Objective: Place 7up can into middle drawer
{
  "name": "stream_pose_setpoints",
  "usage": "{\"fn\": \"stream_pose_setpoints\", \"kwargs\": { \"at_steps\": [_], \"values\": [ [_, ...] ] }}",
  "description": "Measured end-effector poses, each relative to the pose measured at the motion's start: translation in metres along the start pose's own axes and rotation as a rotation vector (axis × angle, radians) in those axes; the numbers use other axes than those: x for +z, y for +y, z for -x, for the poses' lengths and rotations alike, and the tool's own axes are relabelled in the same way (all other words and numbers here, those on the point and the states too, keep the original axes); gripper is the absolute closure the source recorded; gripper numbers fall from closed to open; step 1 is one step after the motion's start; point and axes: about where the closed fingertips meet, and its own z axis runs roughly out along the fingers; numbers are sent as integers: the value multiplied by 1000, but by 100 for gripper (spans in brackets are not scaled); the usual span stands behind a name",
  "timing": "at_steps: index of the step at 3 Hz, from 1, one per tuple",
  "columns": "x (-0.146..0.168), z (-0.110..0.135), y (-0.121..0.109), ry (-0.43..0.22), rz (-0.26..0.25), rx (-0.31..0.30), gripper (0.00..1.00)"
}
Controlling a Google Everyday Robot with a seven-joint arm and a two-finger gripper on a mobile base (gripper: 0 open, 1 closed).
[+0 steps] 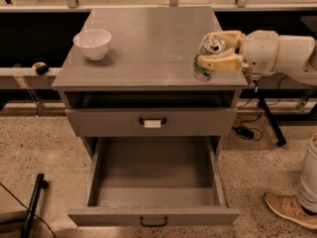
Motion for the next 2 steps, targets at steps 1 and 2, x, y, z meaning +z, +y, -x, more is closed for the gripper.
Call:
{"fn": "stream_pose_setpoints", "kwargs": {
  "at_steps": [1, 2],
  "values": [
    [-35, -17, 48, 51, 73, 2, 100],
    [-41, -21, 57, 58, 87, 7, 100]
  ]
}}
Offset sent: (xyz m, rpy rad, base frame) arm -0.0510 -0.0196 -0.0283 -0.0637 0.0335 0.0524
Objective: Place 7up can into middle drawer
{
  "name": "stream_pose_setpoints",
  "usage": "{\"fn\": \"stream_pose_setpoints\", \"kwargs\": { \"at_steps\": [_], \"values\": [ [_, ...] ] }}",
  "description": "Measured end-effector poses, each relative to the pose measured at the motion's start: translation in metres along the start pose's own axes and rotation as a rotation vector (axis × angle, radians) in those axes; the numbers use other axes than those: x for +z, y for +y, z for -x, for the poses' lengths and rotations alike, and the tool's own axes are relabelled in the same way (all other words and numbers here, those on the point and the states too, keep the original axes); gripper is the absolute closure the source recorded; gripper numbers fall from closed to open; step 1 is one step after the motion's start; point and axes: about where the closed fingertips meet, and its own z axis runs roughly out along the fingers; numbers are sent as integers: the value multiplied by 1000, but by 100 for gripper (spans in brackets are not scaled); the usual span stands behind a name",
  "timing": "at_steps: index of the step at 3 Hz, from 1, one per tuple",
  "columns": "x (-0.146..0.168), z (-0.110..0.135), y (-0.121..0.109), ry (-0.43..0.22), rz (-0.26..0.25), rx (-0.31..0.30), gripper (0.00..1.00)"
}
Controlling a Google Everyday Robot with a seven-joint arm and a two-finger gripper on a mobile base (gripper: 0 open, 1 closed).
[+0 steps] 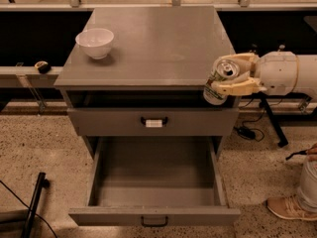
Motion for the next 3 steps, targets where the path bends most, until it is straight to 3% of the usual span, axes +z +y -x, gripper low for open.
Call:
{"fn": "stream_pose_setpoints", "kwargs": {
  "at_steps": [1, 2, 3],
  "values": [
    [12, -28, 4, -43, -4, 58, 100],
    [38, -77, 48, 0, 89, 130, 100],
    [66, -100, 84, -85, 217, 159, 100]
  ]
}}
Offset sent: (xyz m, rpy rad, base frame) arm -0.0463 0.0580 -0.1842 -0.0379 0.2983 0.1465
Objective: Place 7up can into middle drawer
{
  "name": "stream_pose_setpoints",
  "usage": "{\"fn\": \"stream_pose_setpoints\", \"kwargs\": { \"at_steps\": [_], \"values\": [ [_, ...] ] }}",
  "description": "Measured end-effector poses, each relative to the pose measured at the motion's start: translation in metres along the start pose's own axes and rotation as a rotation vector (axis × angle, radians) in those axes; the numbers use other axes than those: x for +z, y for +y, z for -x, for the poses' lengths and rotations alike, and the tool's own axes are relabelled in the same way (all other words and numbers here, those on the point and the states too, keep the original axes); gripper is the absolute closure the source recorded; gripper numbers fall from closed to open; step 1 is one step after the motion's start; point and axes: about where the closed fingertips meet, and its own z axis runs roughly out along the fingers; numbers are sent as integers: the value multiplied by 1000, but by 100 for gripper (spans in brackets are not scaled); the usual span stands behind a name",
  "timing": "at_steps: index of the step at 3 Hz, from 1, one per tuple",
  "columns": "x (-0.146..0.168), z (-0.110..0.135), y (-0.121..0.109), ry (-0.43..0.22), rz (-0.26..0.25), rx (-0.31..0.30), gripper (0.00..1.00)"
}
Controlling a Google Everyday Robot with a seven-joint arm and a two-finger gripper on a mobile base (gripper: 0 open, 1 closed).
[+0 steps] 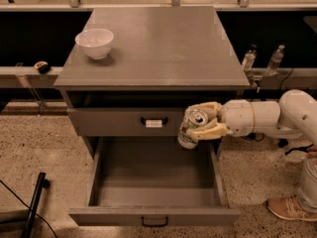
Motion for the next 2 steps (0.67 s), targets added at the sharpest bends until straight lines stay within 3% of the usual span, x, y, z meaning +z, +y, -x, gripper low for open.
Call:
{"fn": "stream_pose_setpoints", "kwargs": {
  "at_steps": [1, 2],
  "values": [
    [0, -10, 3, -6, 8, 5, 100],
    [-12, -78, 5, 22, -56, -7, 100]
  ]
}}
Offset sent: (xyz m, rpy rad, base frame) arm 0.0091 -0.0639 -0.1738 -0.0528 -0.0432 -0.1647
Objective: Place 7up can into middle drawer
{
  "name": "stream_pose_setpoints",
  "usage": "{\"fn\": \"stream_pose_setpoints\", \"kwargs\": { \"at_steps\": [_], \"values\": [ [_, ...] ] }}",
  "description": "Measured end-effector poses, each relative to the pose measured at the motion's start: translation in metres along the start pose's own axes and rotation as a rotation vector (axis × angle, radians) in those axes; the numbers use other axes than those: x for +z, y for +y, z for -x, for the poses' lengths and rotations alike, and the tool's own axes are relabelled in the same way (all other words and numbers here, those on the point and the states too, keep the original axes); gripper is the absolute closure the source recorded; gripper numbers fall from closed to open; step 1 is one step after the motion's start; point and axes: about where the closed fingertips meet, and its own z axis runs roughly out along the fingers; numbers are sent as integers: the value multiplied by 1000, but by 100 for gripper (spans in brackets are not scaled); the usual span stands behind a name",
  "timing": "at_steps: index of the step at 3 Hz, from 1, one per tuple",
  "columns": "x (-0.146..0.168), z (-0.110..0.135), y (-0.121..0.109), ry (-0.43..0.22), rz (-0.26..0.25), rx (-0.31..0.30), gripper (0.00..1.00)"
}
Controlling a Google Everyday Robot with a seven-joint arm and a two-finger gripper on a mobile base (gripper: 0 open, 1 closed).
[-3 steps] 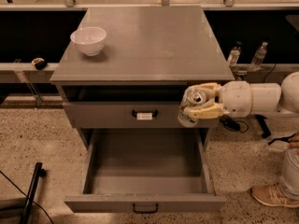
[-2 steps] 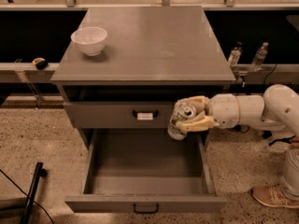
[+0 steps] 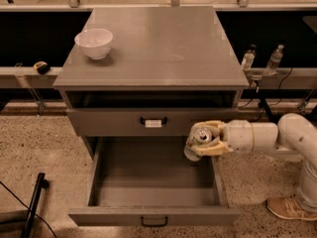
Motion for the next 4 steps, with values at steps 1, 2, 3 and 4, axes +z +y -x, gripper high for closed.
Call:
{"fn": "stream_pose_setpoints", "kwargs": {
  "at_steps": [1, 2, 3, 4],
  "values": [
    [-12, -66, 8, 7, -45, -13, 100],
    [-19, -103, 14, 25, -46, -24, 100],
    [-19, -108, 16, 27, -43, -25, 100],
    [-1, -133, 11, 82, -75, -12, 100]
  ]
}}
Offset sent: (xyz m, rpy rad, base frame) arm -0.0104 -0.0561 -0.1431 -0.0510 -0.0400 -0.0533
